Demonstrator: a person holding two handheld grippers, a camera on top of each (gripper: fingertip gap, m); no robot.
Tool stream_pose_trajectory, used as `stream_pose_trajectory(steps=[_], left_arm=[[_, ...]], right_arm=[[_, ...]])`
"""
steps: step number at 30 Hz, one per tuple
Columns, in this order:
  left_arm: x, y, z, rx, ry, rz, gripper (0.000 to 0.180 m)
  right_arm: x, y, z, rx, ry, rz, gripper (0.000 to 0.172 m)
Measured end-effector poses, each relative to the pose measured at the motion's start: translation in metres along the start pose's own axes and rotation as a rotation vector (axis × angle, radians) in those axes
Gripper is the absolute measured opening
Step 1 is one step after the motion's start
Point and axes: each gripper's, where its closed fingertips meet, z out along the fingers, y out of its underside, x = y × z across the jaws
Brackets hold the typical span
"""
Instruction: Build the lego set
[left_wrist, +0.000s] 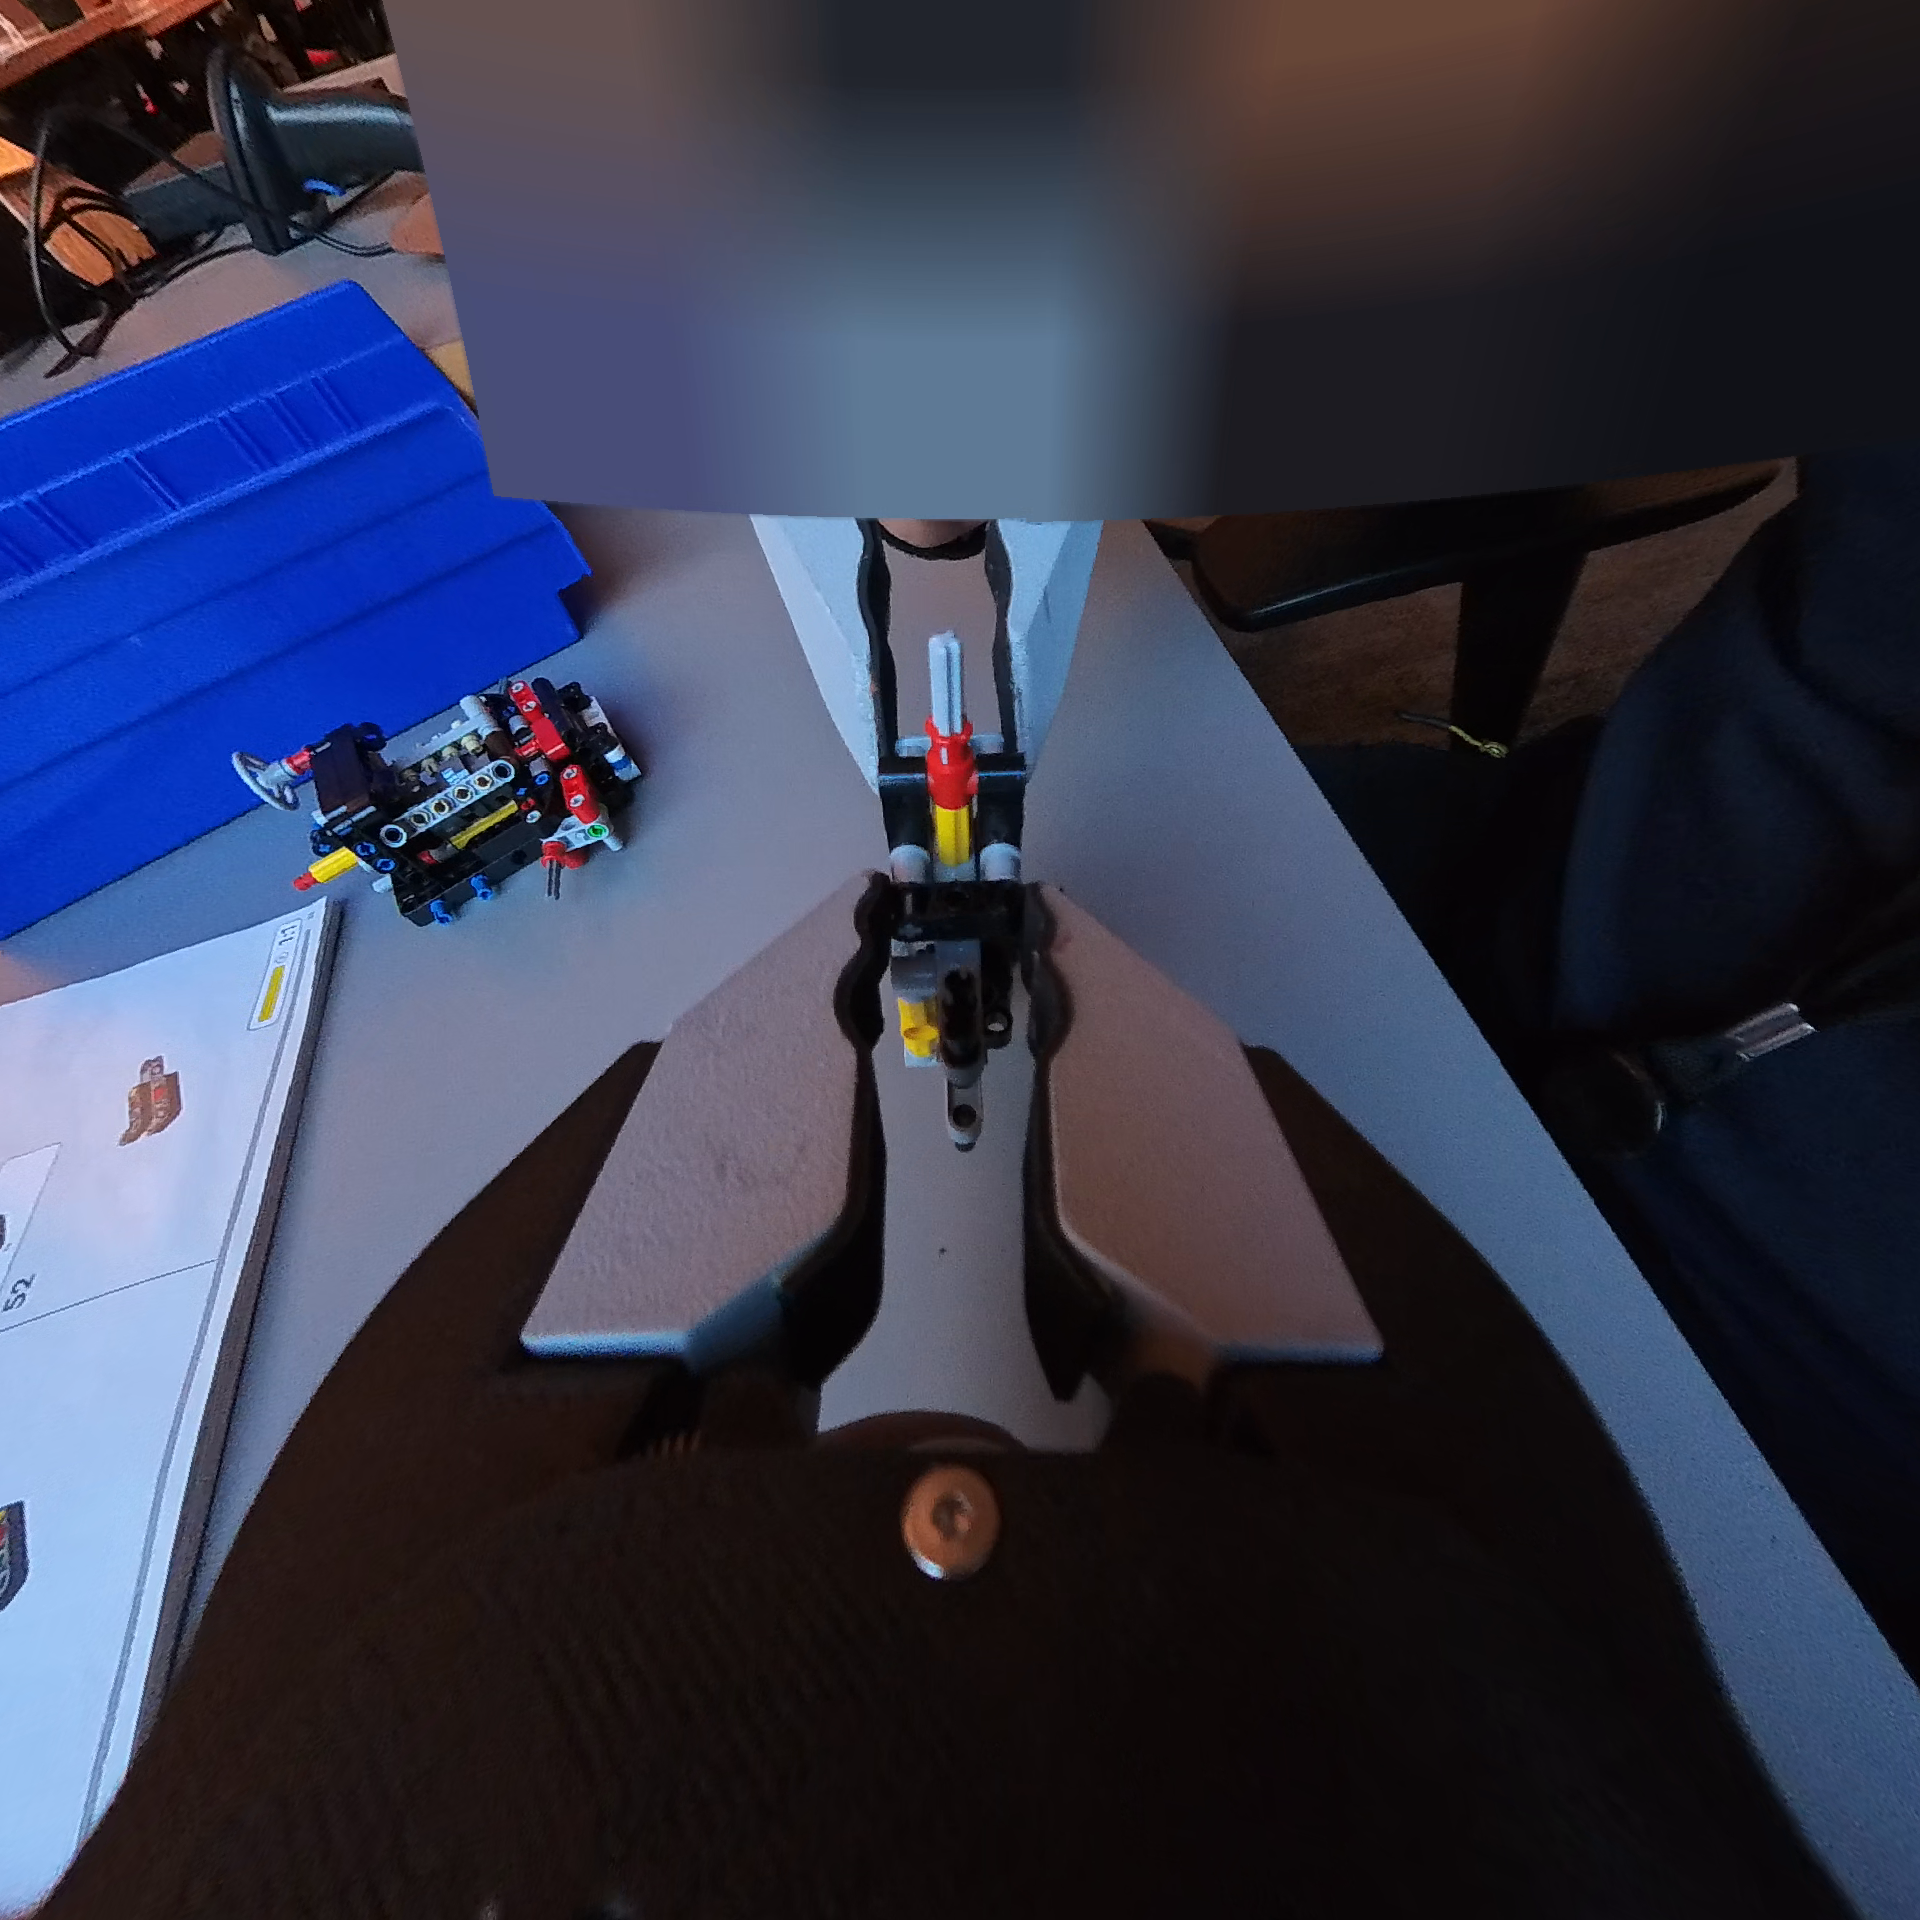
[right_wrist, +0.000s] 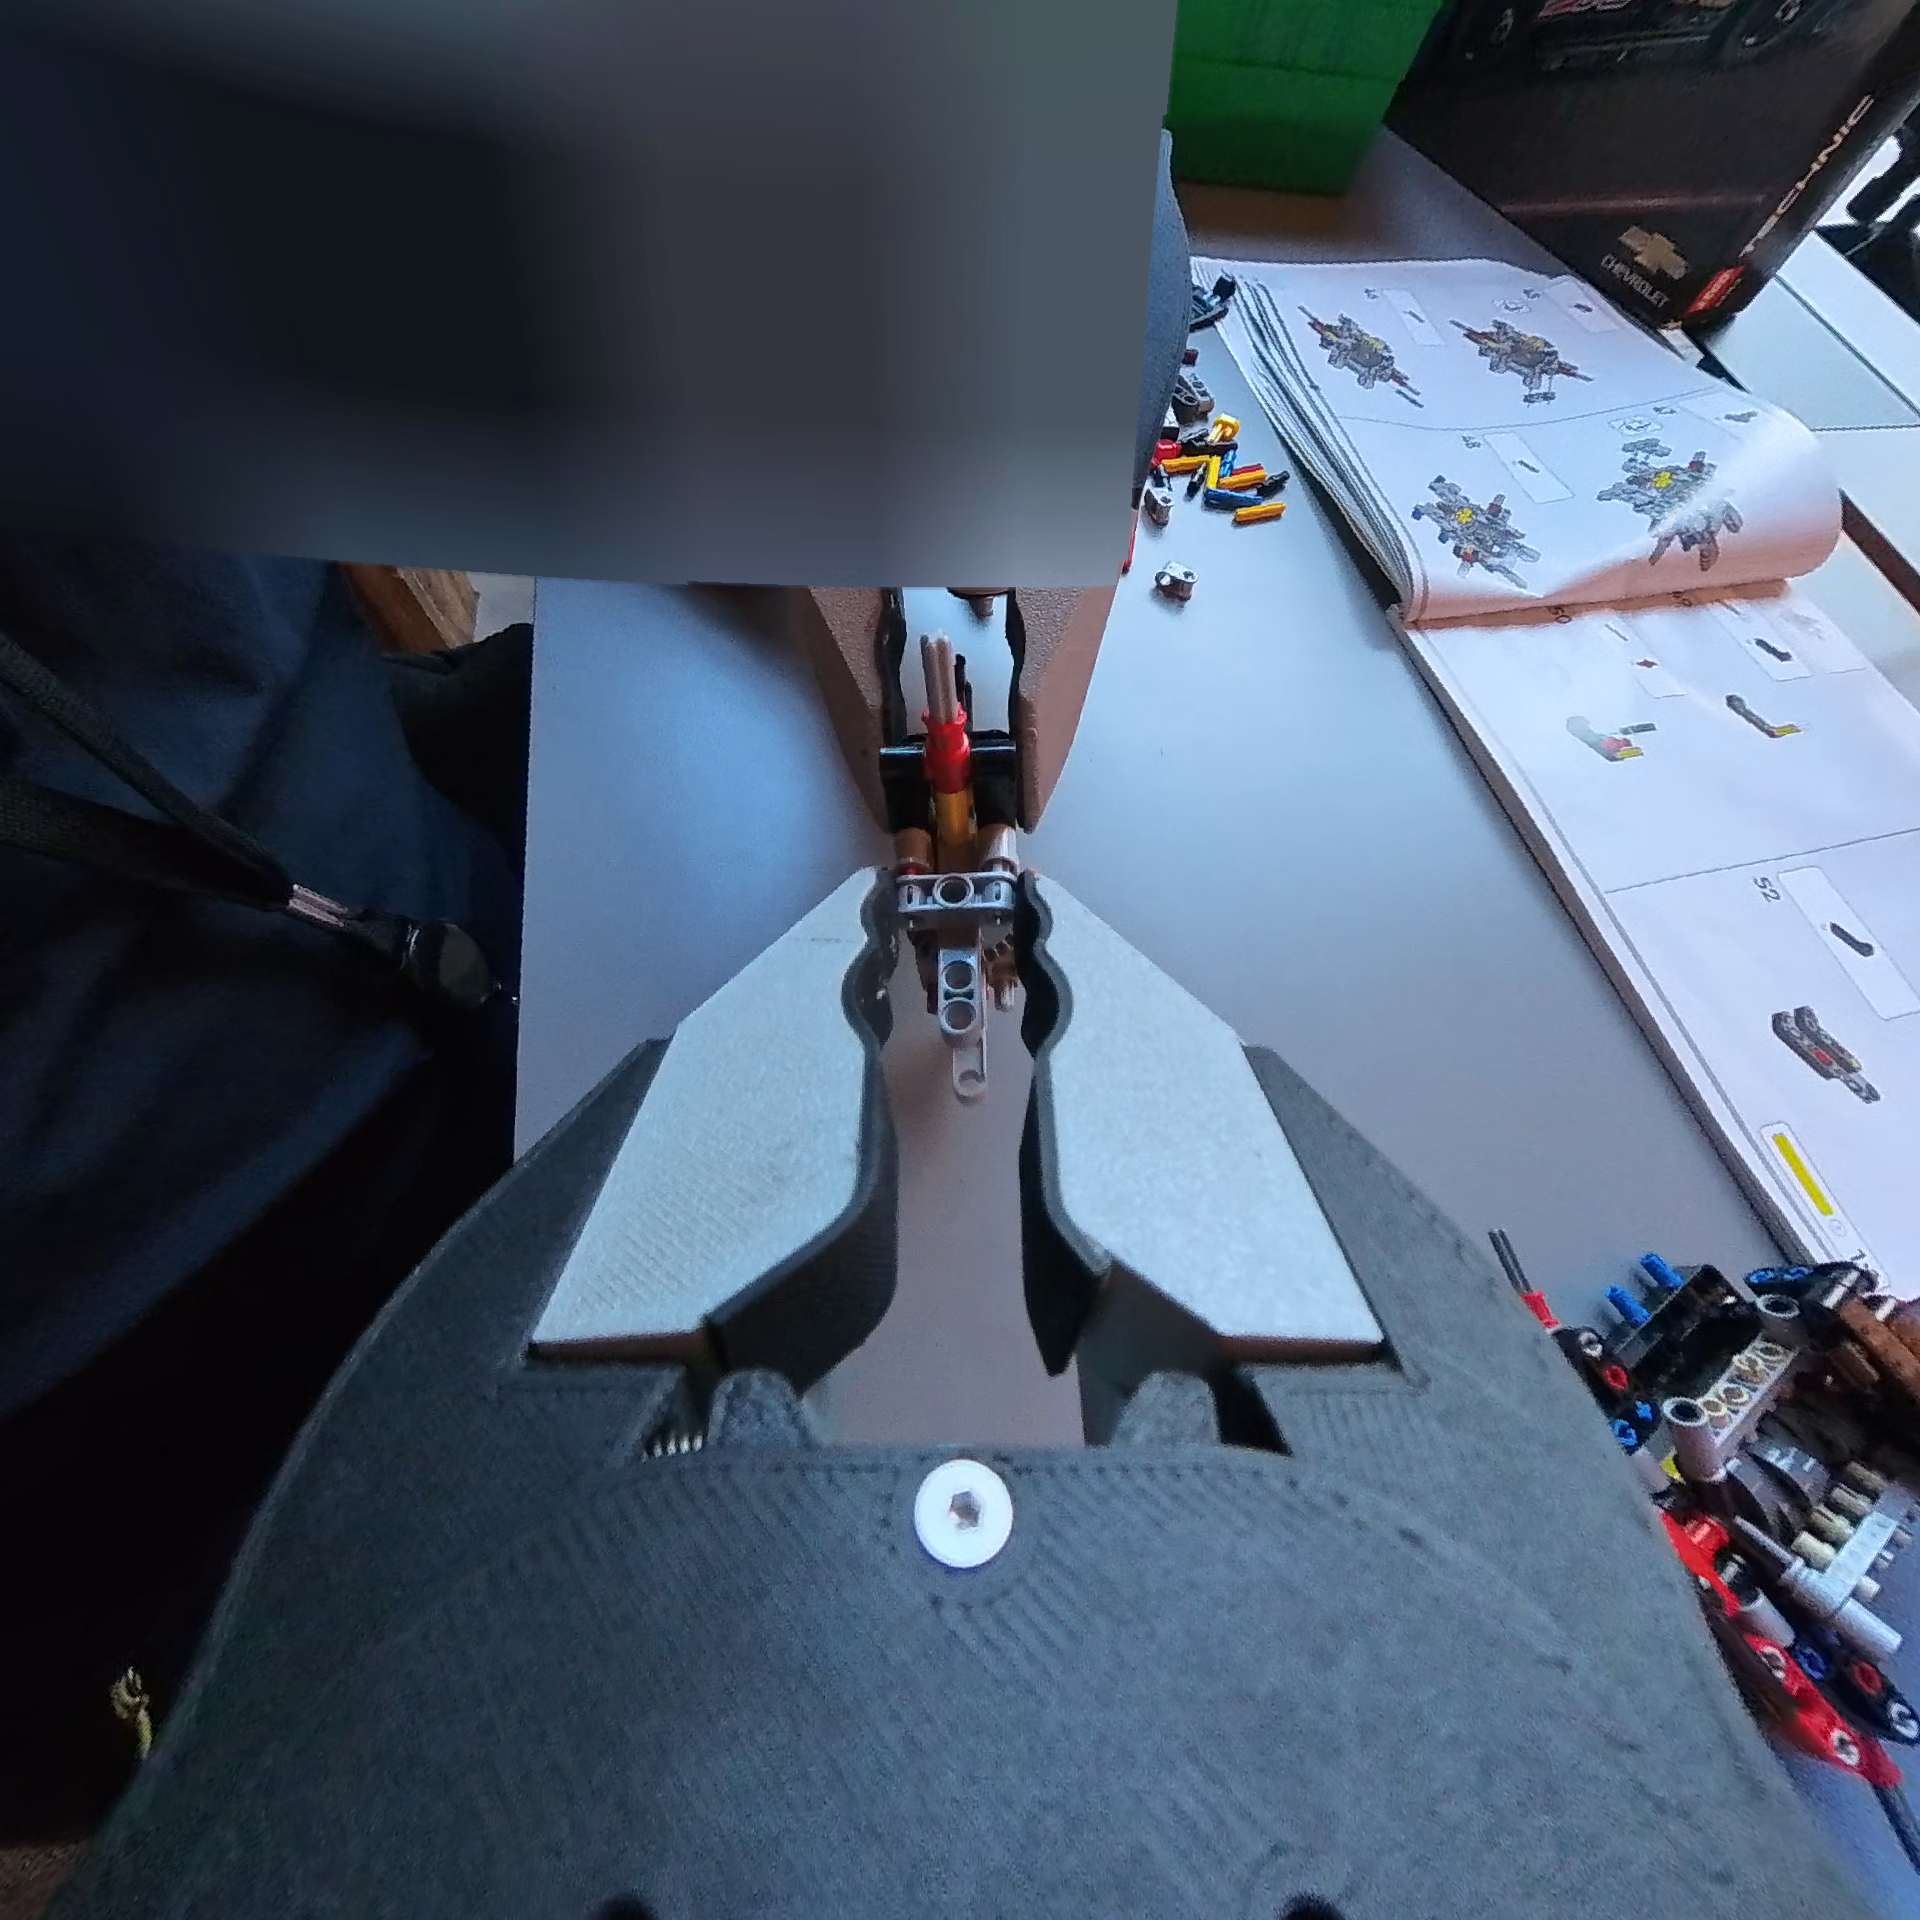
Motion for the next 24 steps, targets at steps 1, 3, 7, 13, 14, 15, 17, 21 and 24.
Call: stream_pose_trajectory(steps=[1, 3, 7, 13, 14, 15, 17, 21, 24], left_arm=[[0.000, 0.000, 0.000, -0.002, 0.001, 0.000, 0.021], [0.001, 0.000, 0.000, -0.006, 0.001, 0.003, 0.021], [0.000, 0.001, -0.001, -0.001, 0.001, 0.019, 0.022], [0.012, 0.000, -0.004, 0.050, 0.070, 0.103, 0.022], [0.012, 0.000, -0.003, 0.056, 0.070, 0.103, 0.022], [0.011, 0.000, -0.002, 0.061, 0.063, 0.106, 0.022], [0.011, 0.001, -0.003, 0.066, 0.059, 0.121, 0.022], [0.008, 0.002, -0.004, 0.061, 0.027, 0.142, 0.022], [0.009, 0.002, -0.002, 0.059, 0.016, 0.155, 0.022]], right_arm=[[0.000, 0.000, 0.000, -0.001, 0.000, -0.001, 0.019], [-0.001, 0.000, 0.000, -0.009, -0.001, -0.006, 0.019], [0.000, -0.001, 0.000, -0.006, -0.007, 0.013, 0.019], [-0.012, -0.004, -0.013, 0.096, -0.195, 0.080, 0.026], [-0.013, -0.004, -0.013, 0.096, -0.197, 0.071, 0.019], [-0.011, -0.003, -0.011, 0.080, -0.167, 0.064, 0.015], [-0.005, 0.002, -0.006, 0.042, -0.118, 0.078, 0.007], [-0.002, 0.001, -0.009, 0.078, -0.138, 0.205, 0.006], [-0.004, 0.002, -0.010, 0.073, -0.153, 0.237, 0.006]])
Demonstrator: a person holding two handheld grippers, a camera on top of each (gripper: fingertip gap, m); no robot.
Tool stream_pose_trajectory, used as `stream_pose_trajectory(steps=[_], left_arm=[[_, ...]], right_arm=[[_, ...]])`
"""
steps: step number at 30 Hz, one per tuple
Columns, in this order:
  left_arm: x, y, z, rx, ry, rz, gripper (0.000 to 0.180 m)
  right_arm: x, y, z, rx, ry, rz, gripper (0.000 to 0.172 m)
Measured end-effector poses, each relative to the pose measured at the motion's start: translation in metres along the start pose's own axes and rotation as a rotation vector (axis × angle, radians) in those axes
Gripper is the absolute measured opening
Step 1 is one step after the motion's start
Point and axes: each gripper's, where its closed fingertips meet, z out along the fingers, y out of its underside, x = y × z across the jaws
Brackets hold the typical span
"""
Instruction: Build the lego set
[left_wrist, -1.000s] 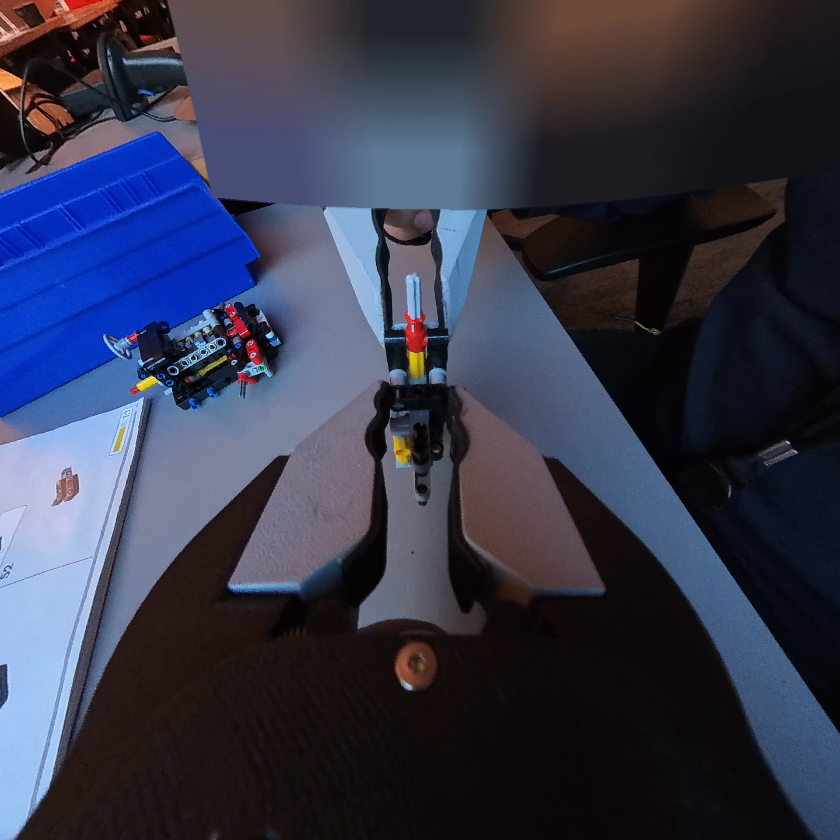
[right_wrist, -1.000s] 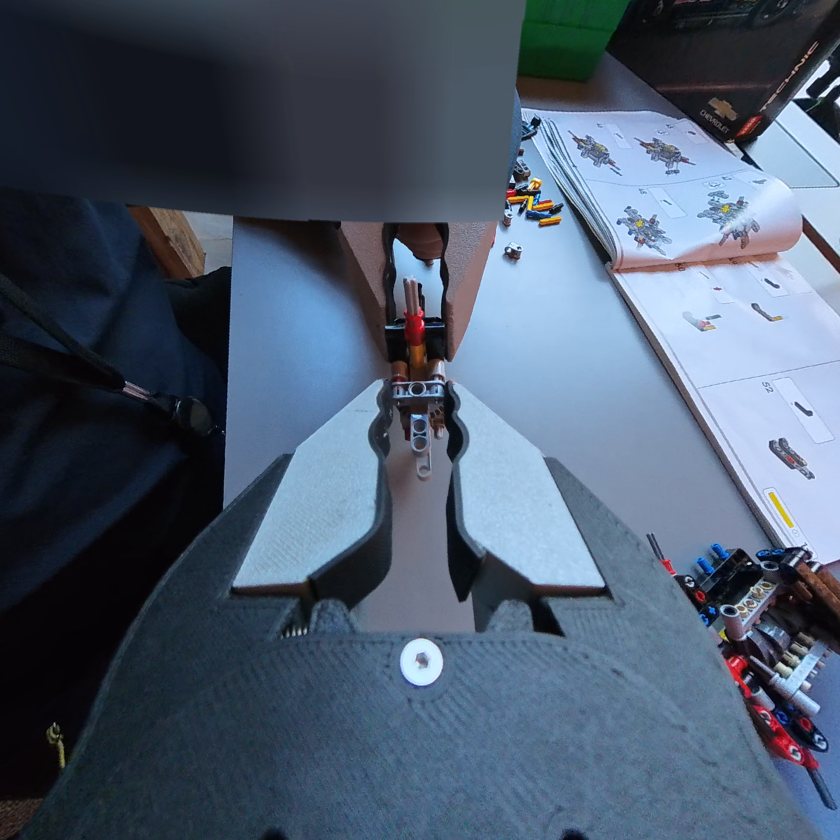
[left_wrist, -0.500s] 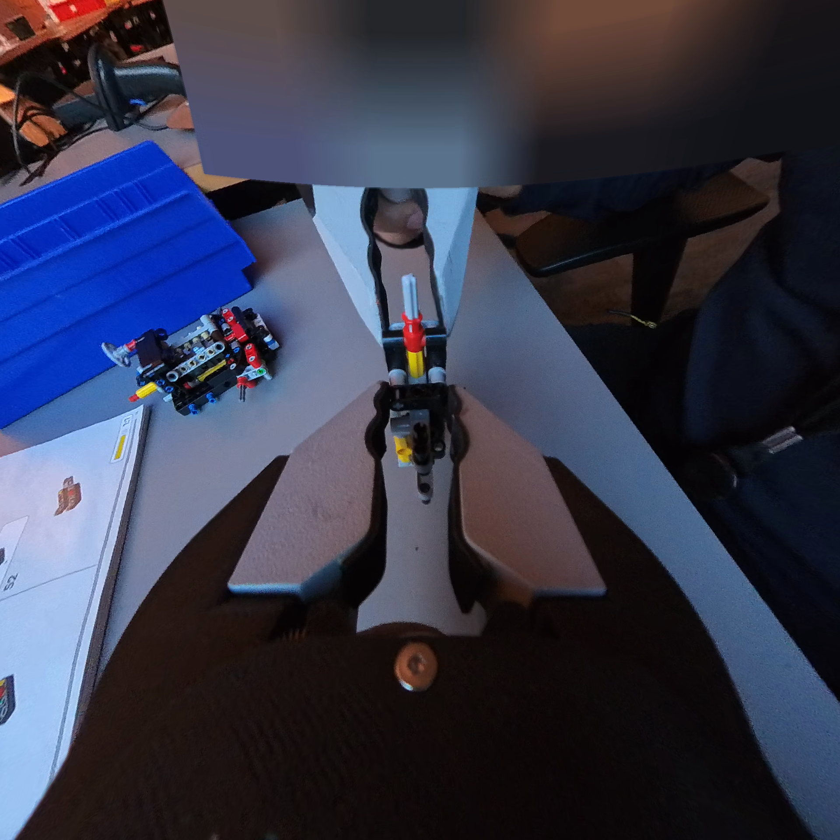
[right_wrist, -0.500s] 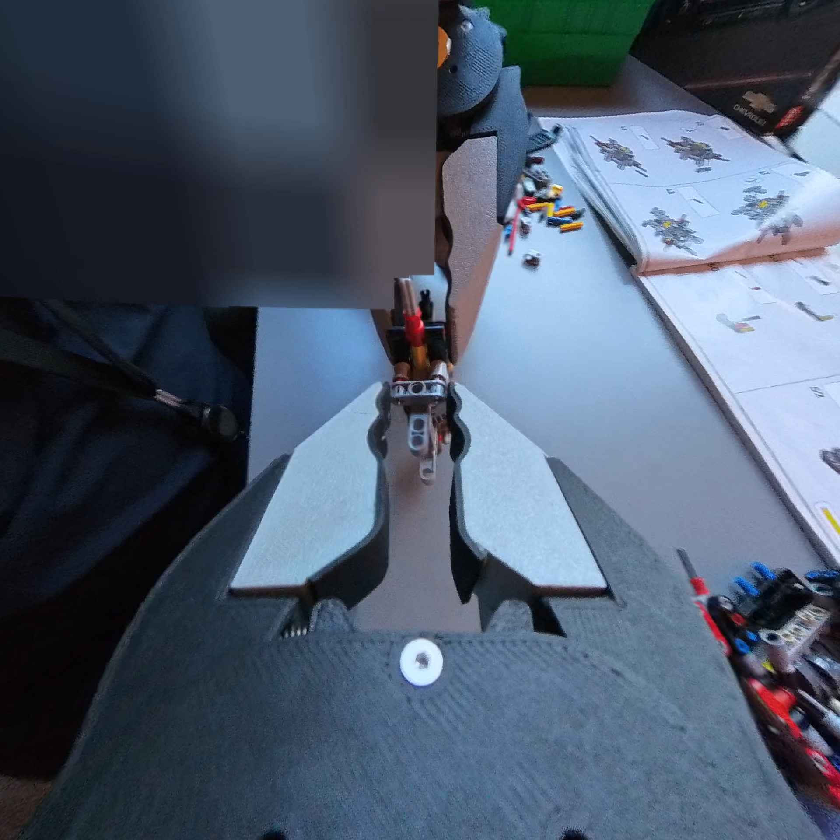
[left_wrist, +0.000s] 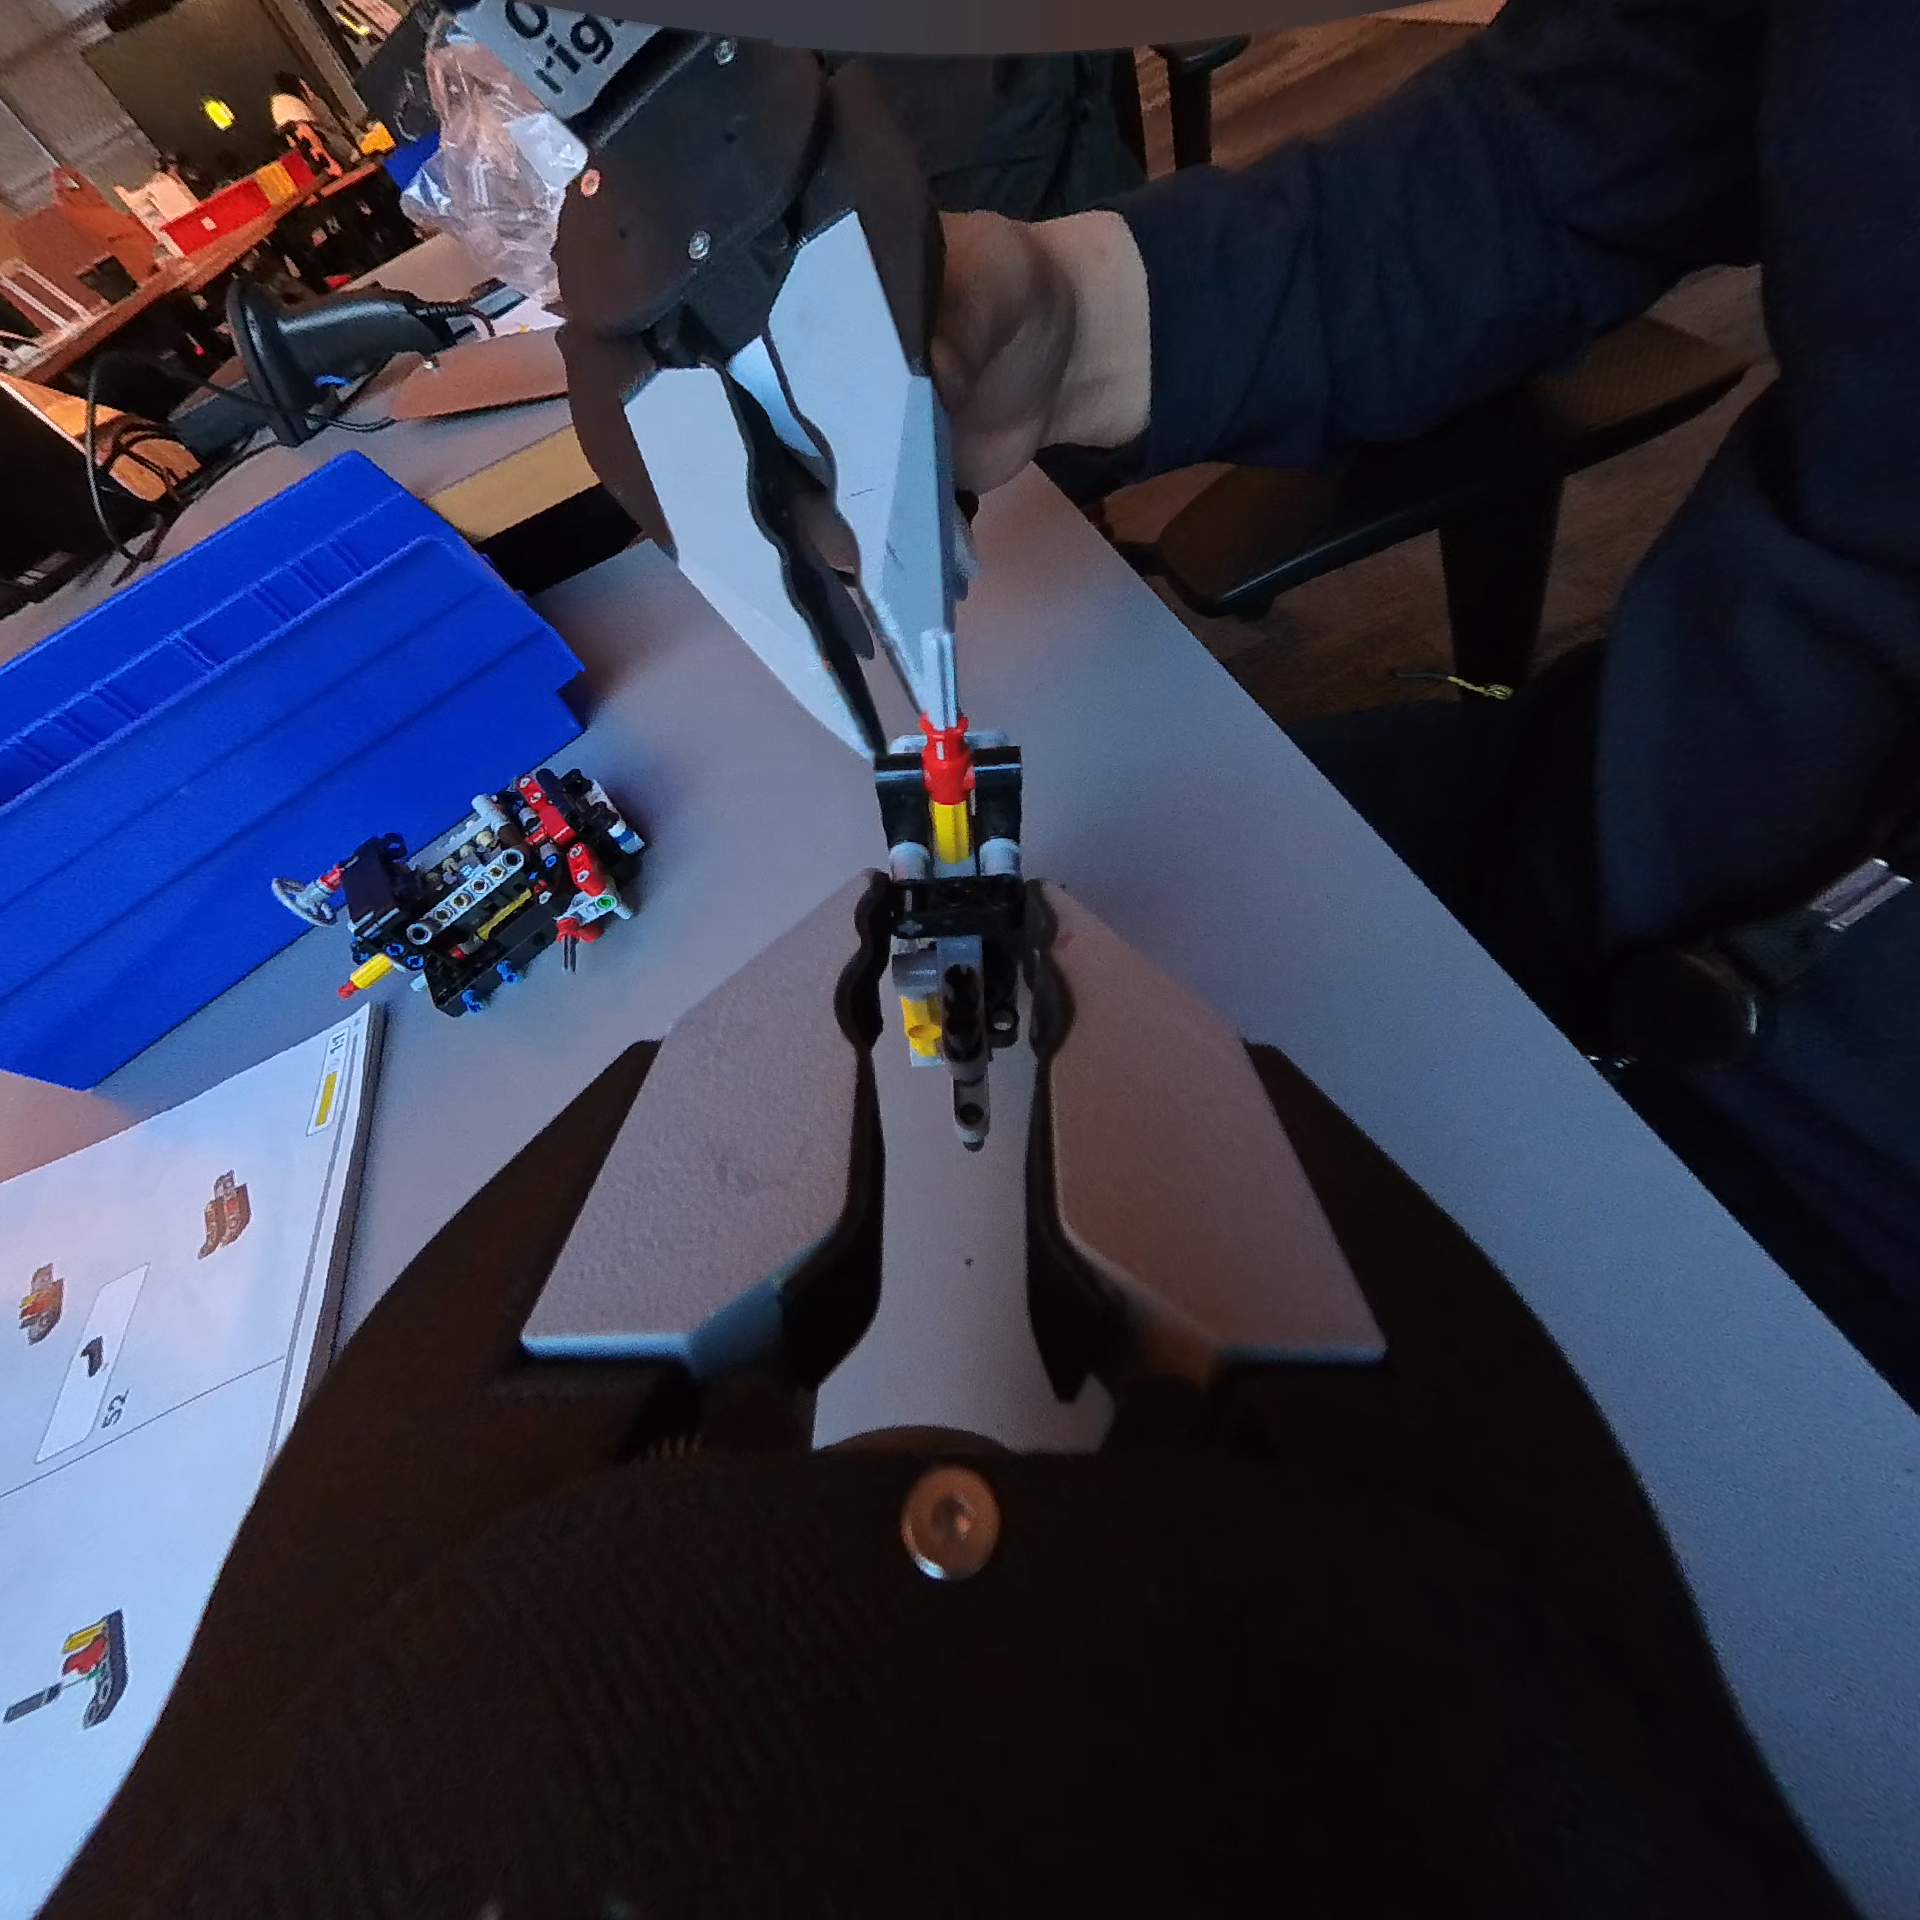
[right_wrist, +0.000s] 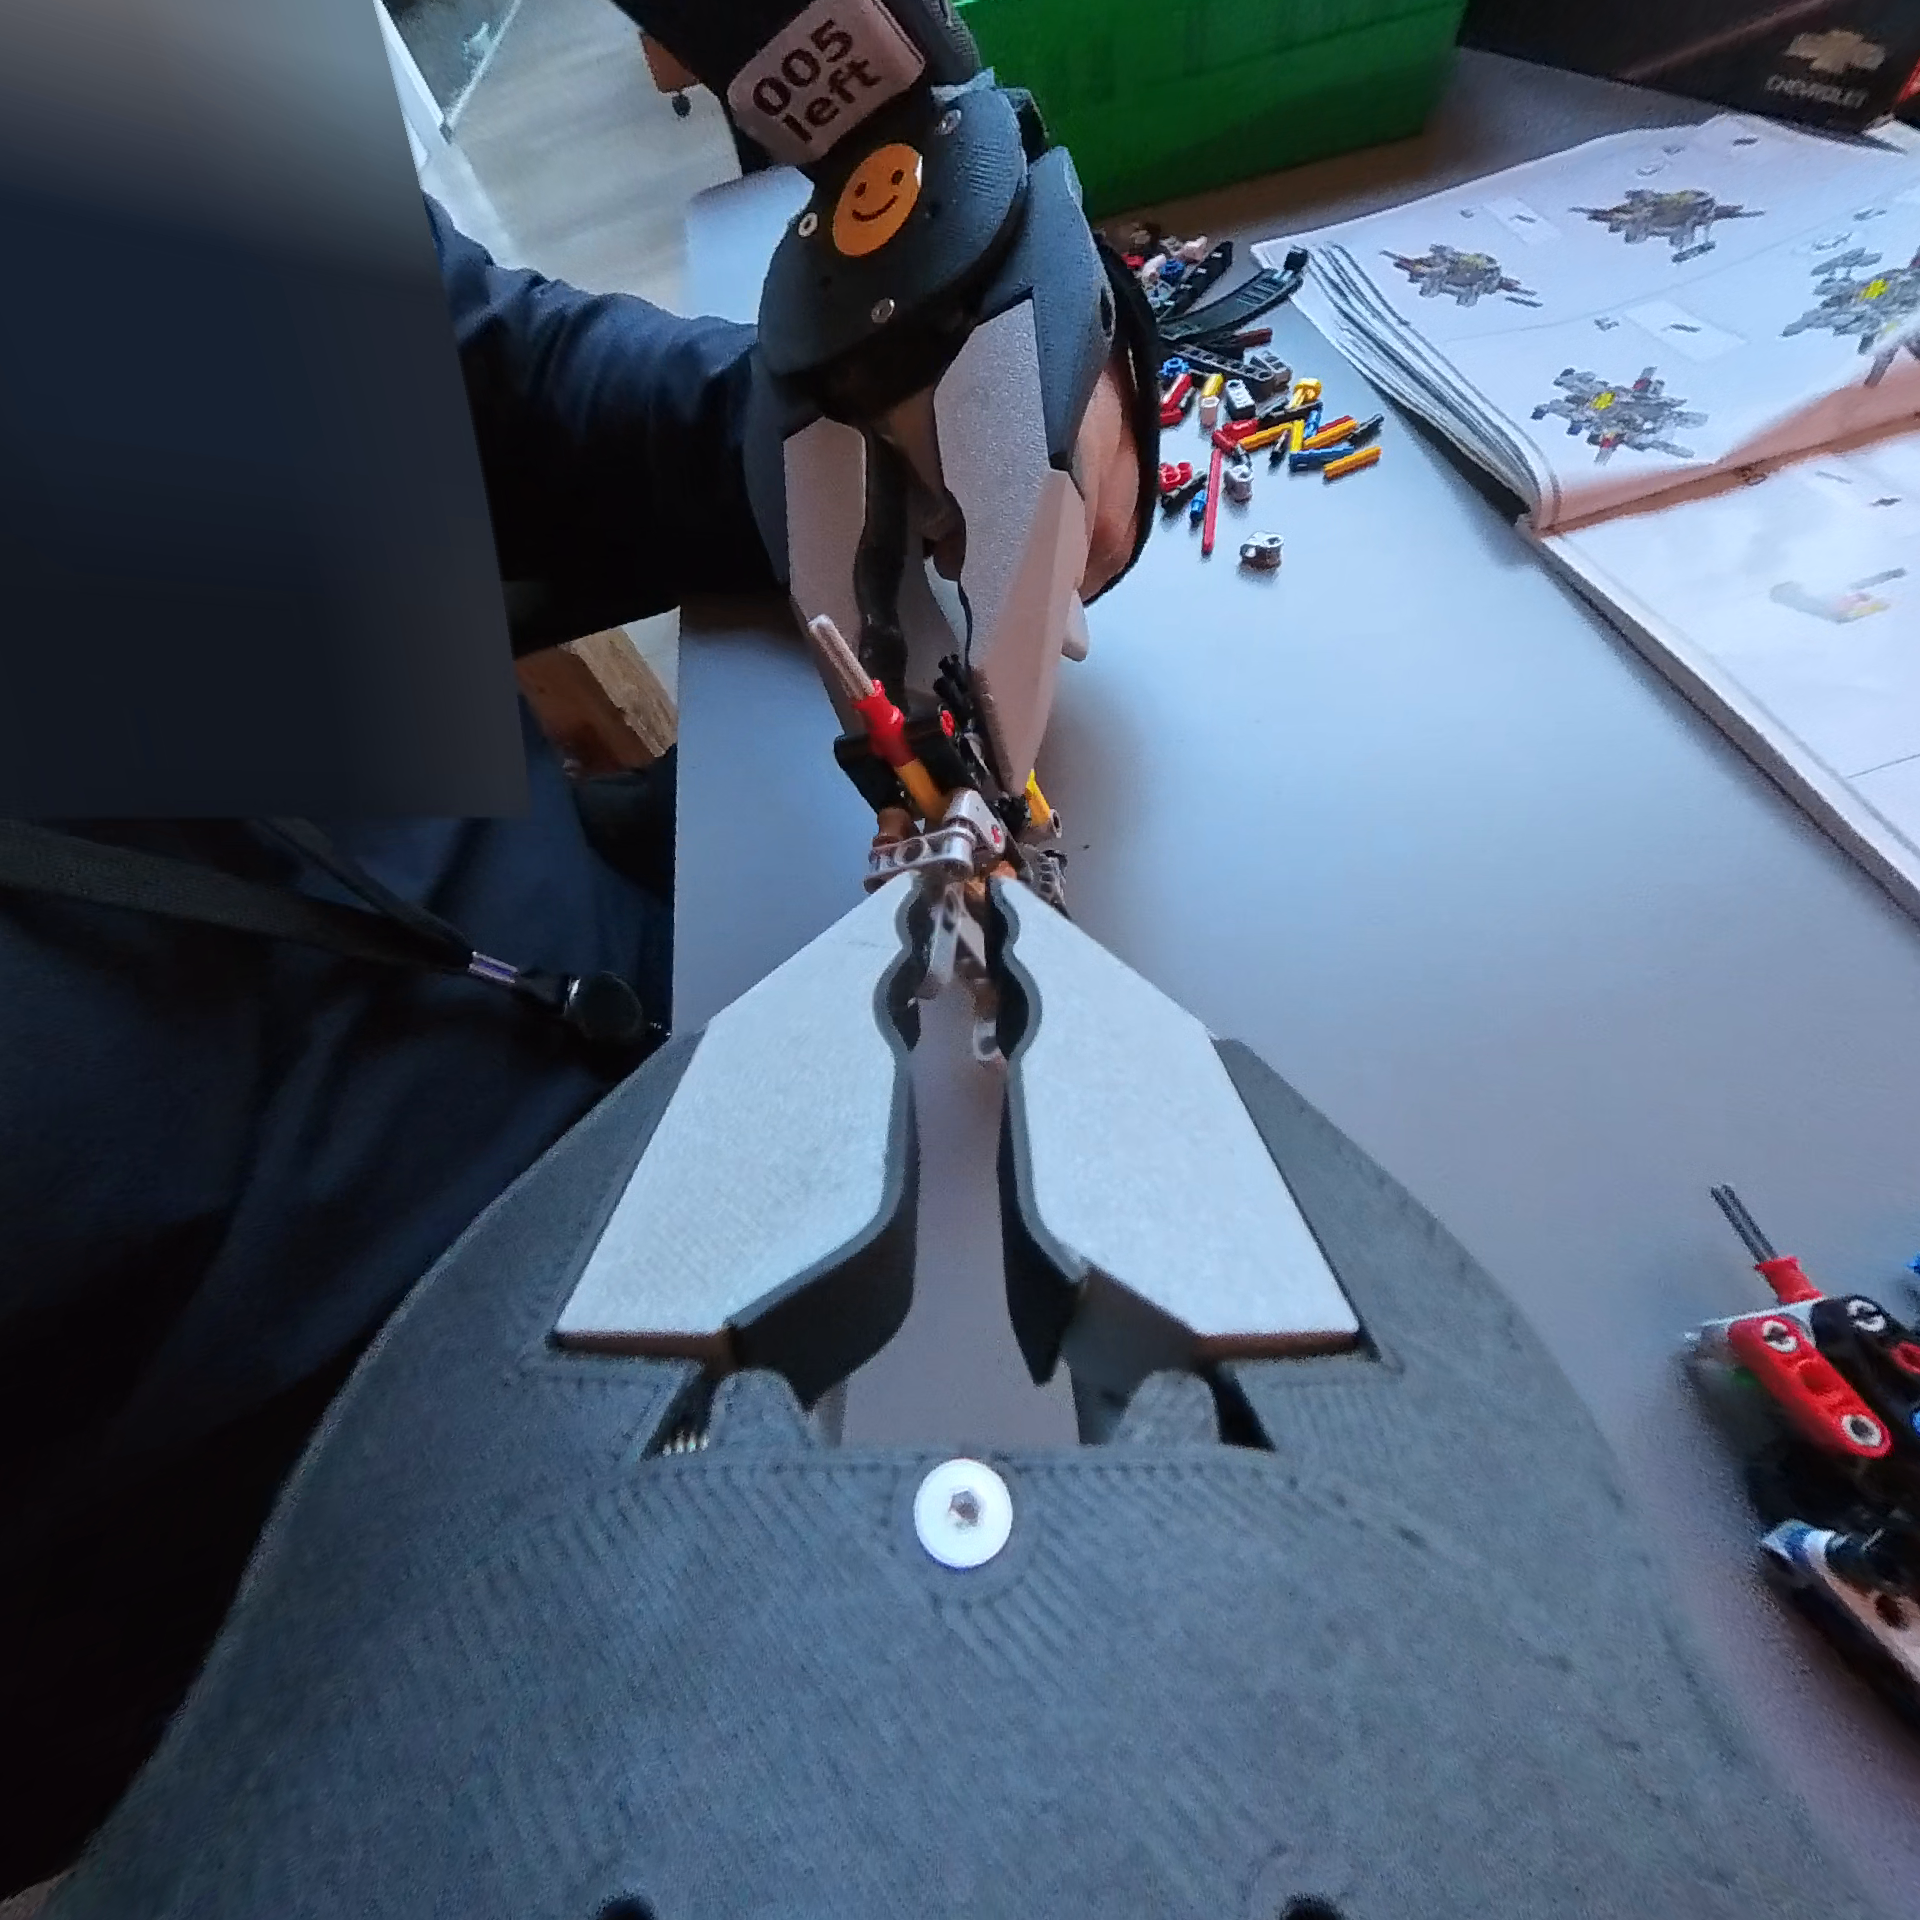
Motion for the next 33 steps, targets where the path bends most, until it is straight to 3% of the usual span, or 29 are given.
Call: stream_pose_trajectory(steps=[6, 19, 33], left_arm=[[0.0003, -0.0003, 0.0013, 0.003, -0.013, 0.002, 0.022], [0.0004, 0.0009, 0.0014, -0.005, -0.028, 0.017, 0.022], [-0.0005, 0.0023, 0.0053, -0.062, -0.071, 0.021, 0.022]], right_arm=[[-0.0042, 0.0063, 0.0046, -0.034, -0.028, 0.039, 0.005], [-0.0049, 0.0057, 0.0063, 0.041, -0.126, 0.165, 0.002], [-0.0027, 0.0095, 0.0049, -0.043, -0.044, 0.138, 0.000]])
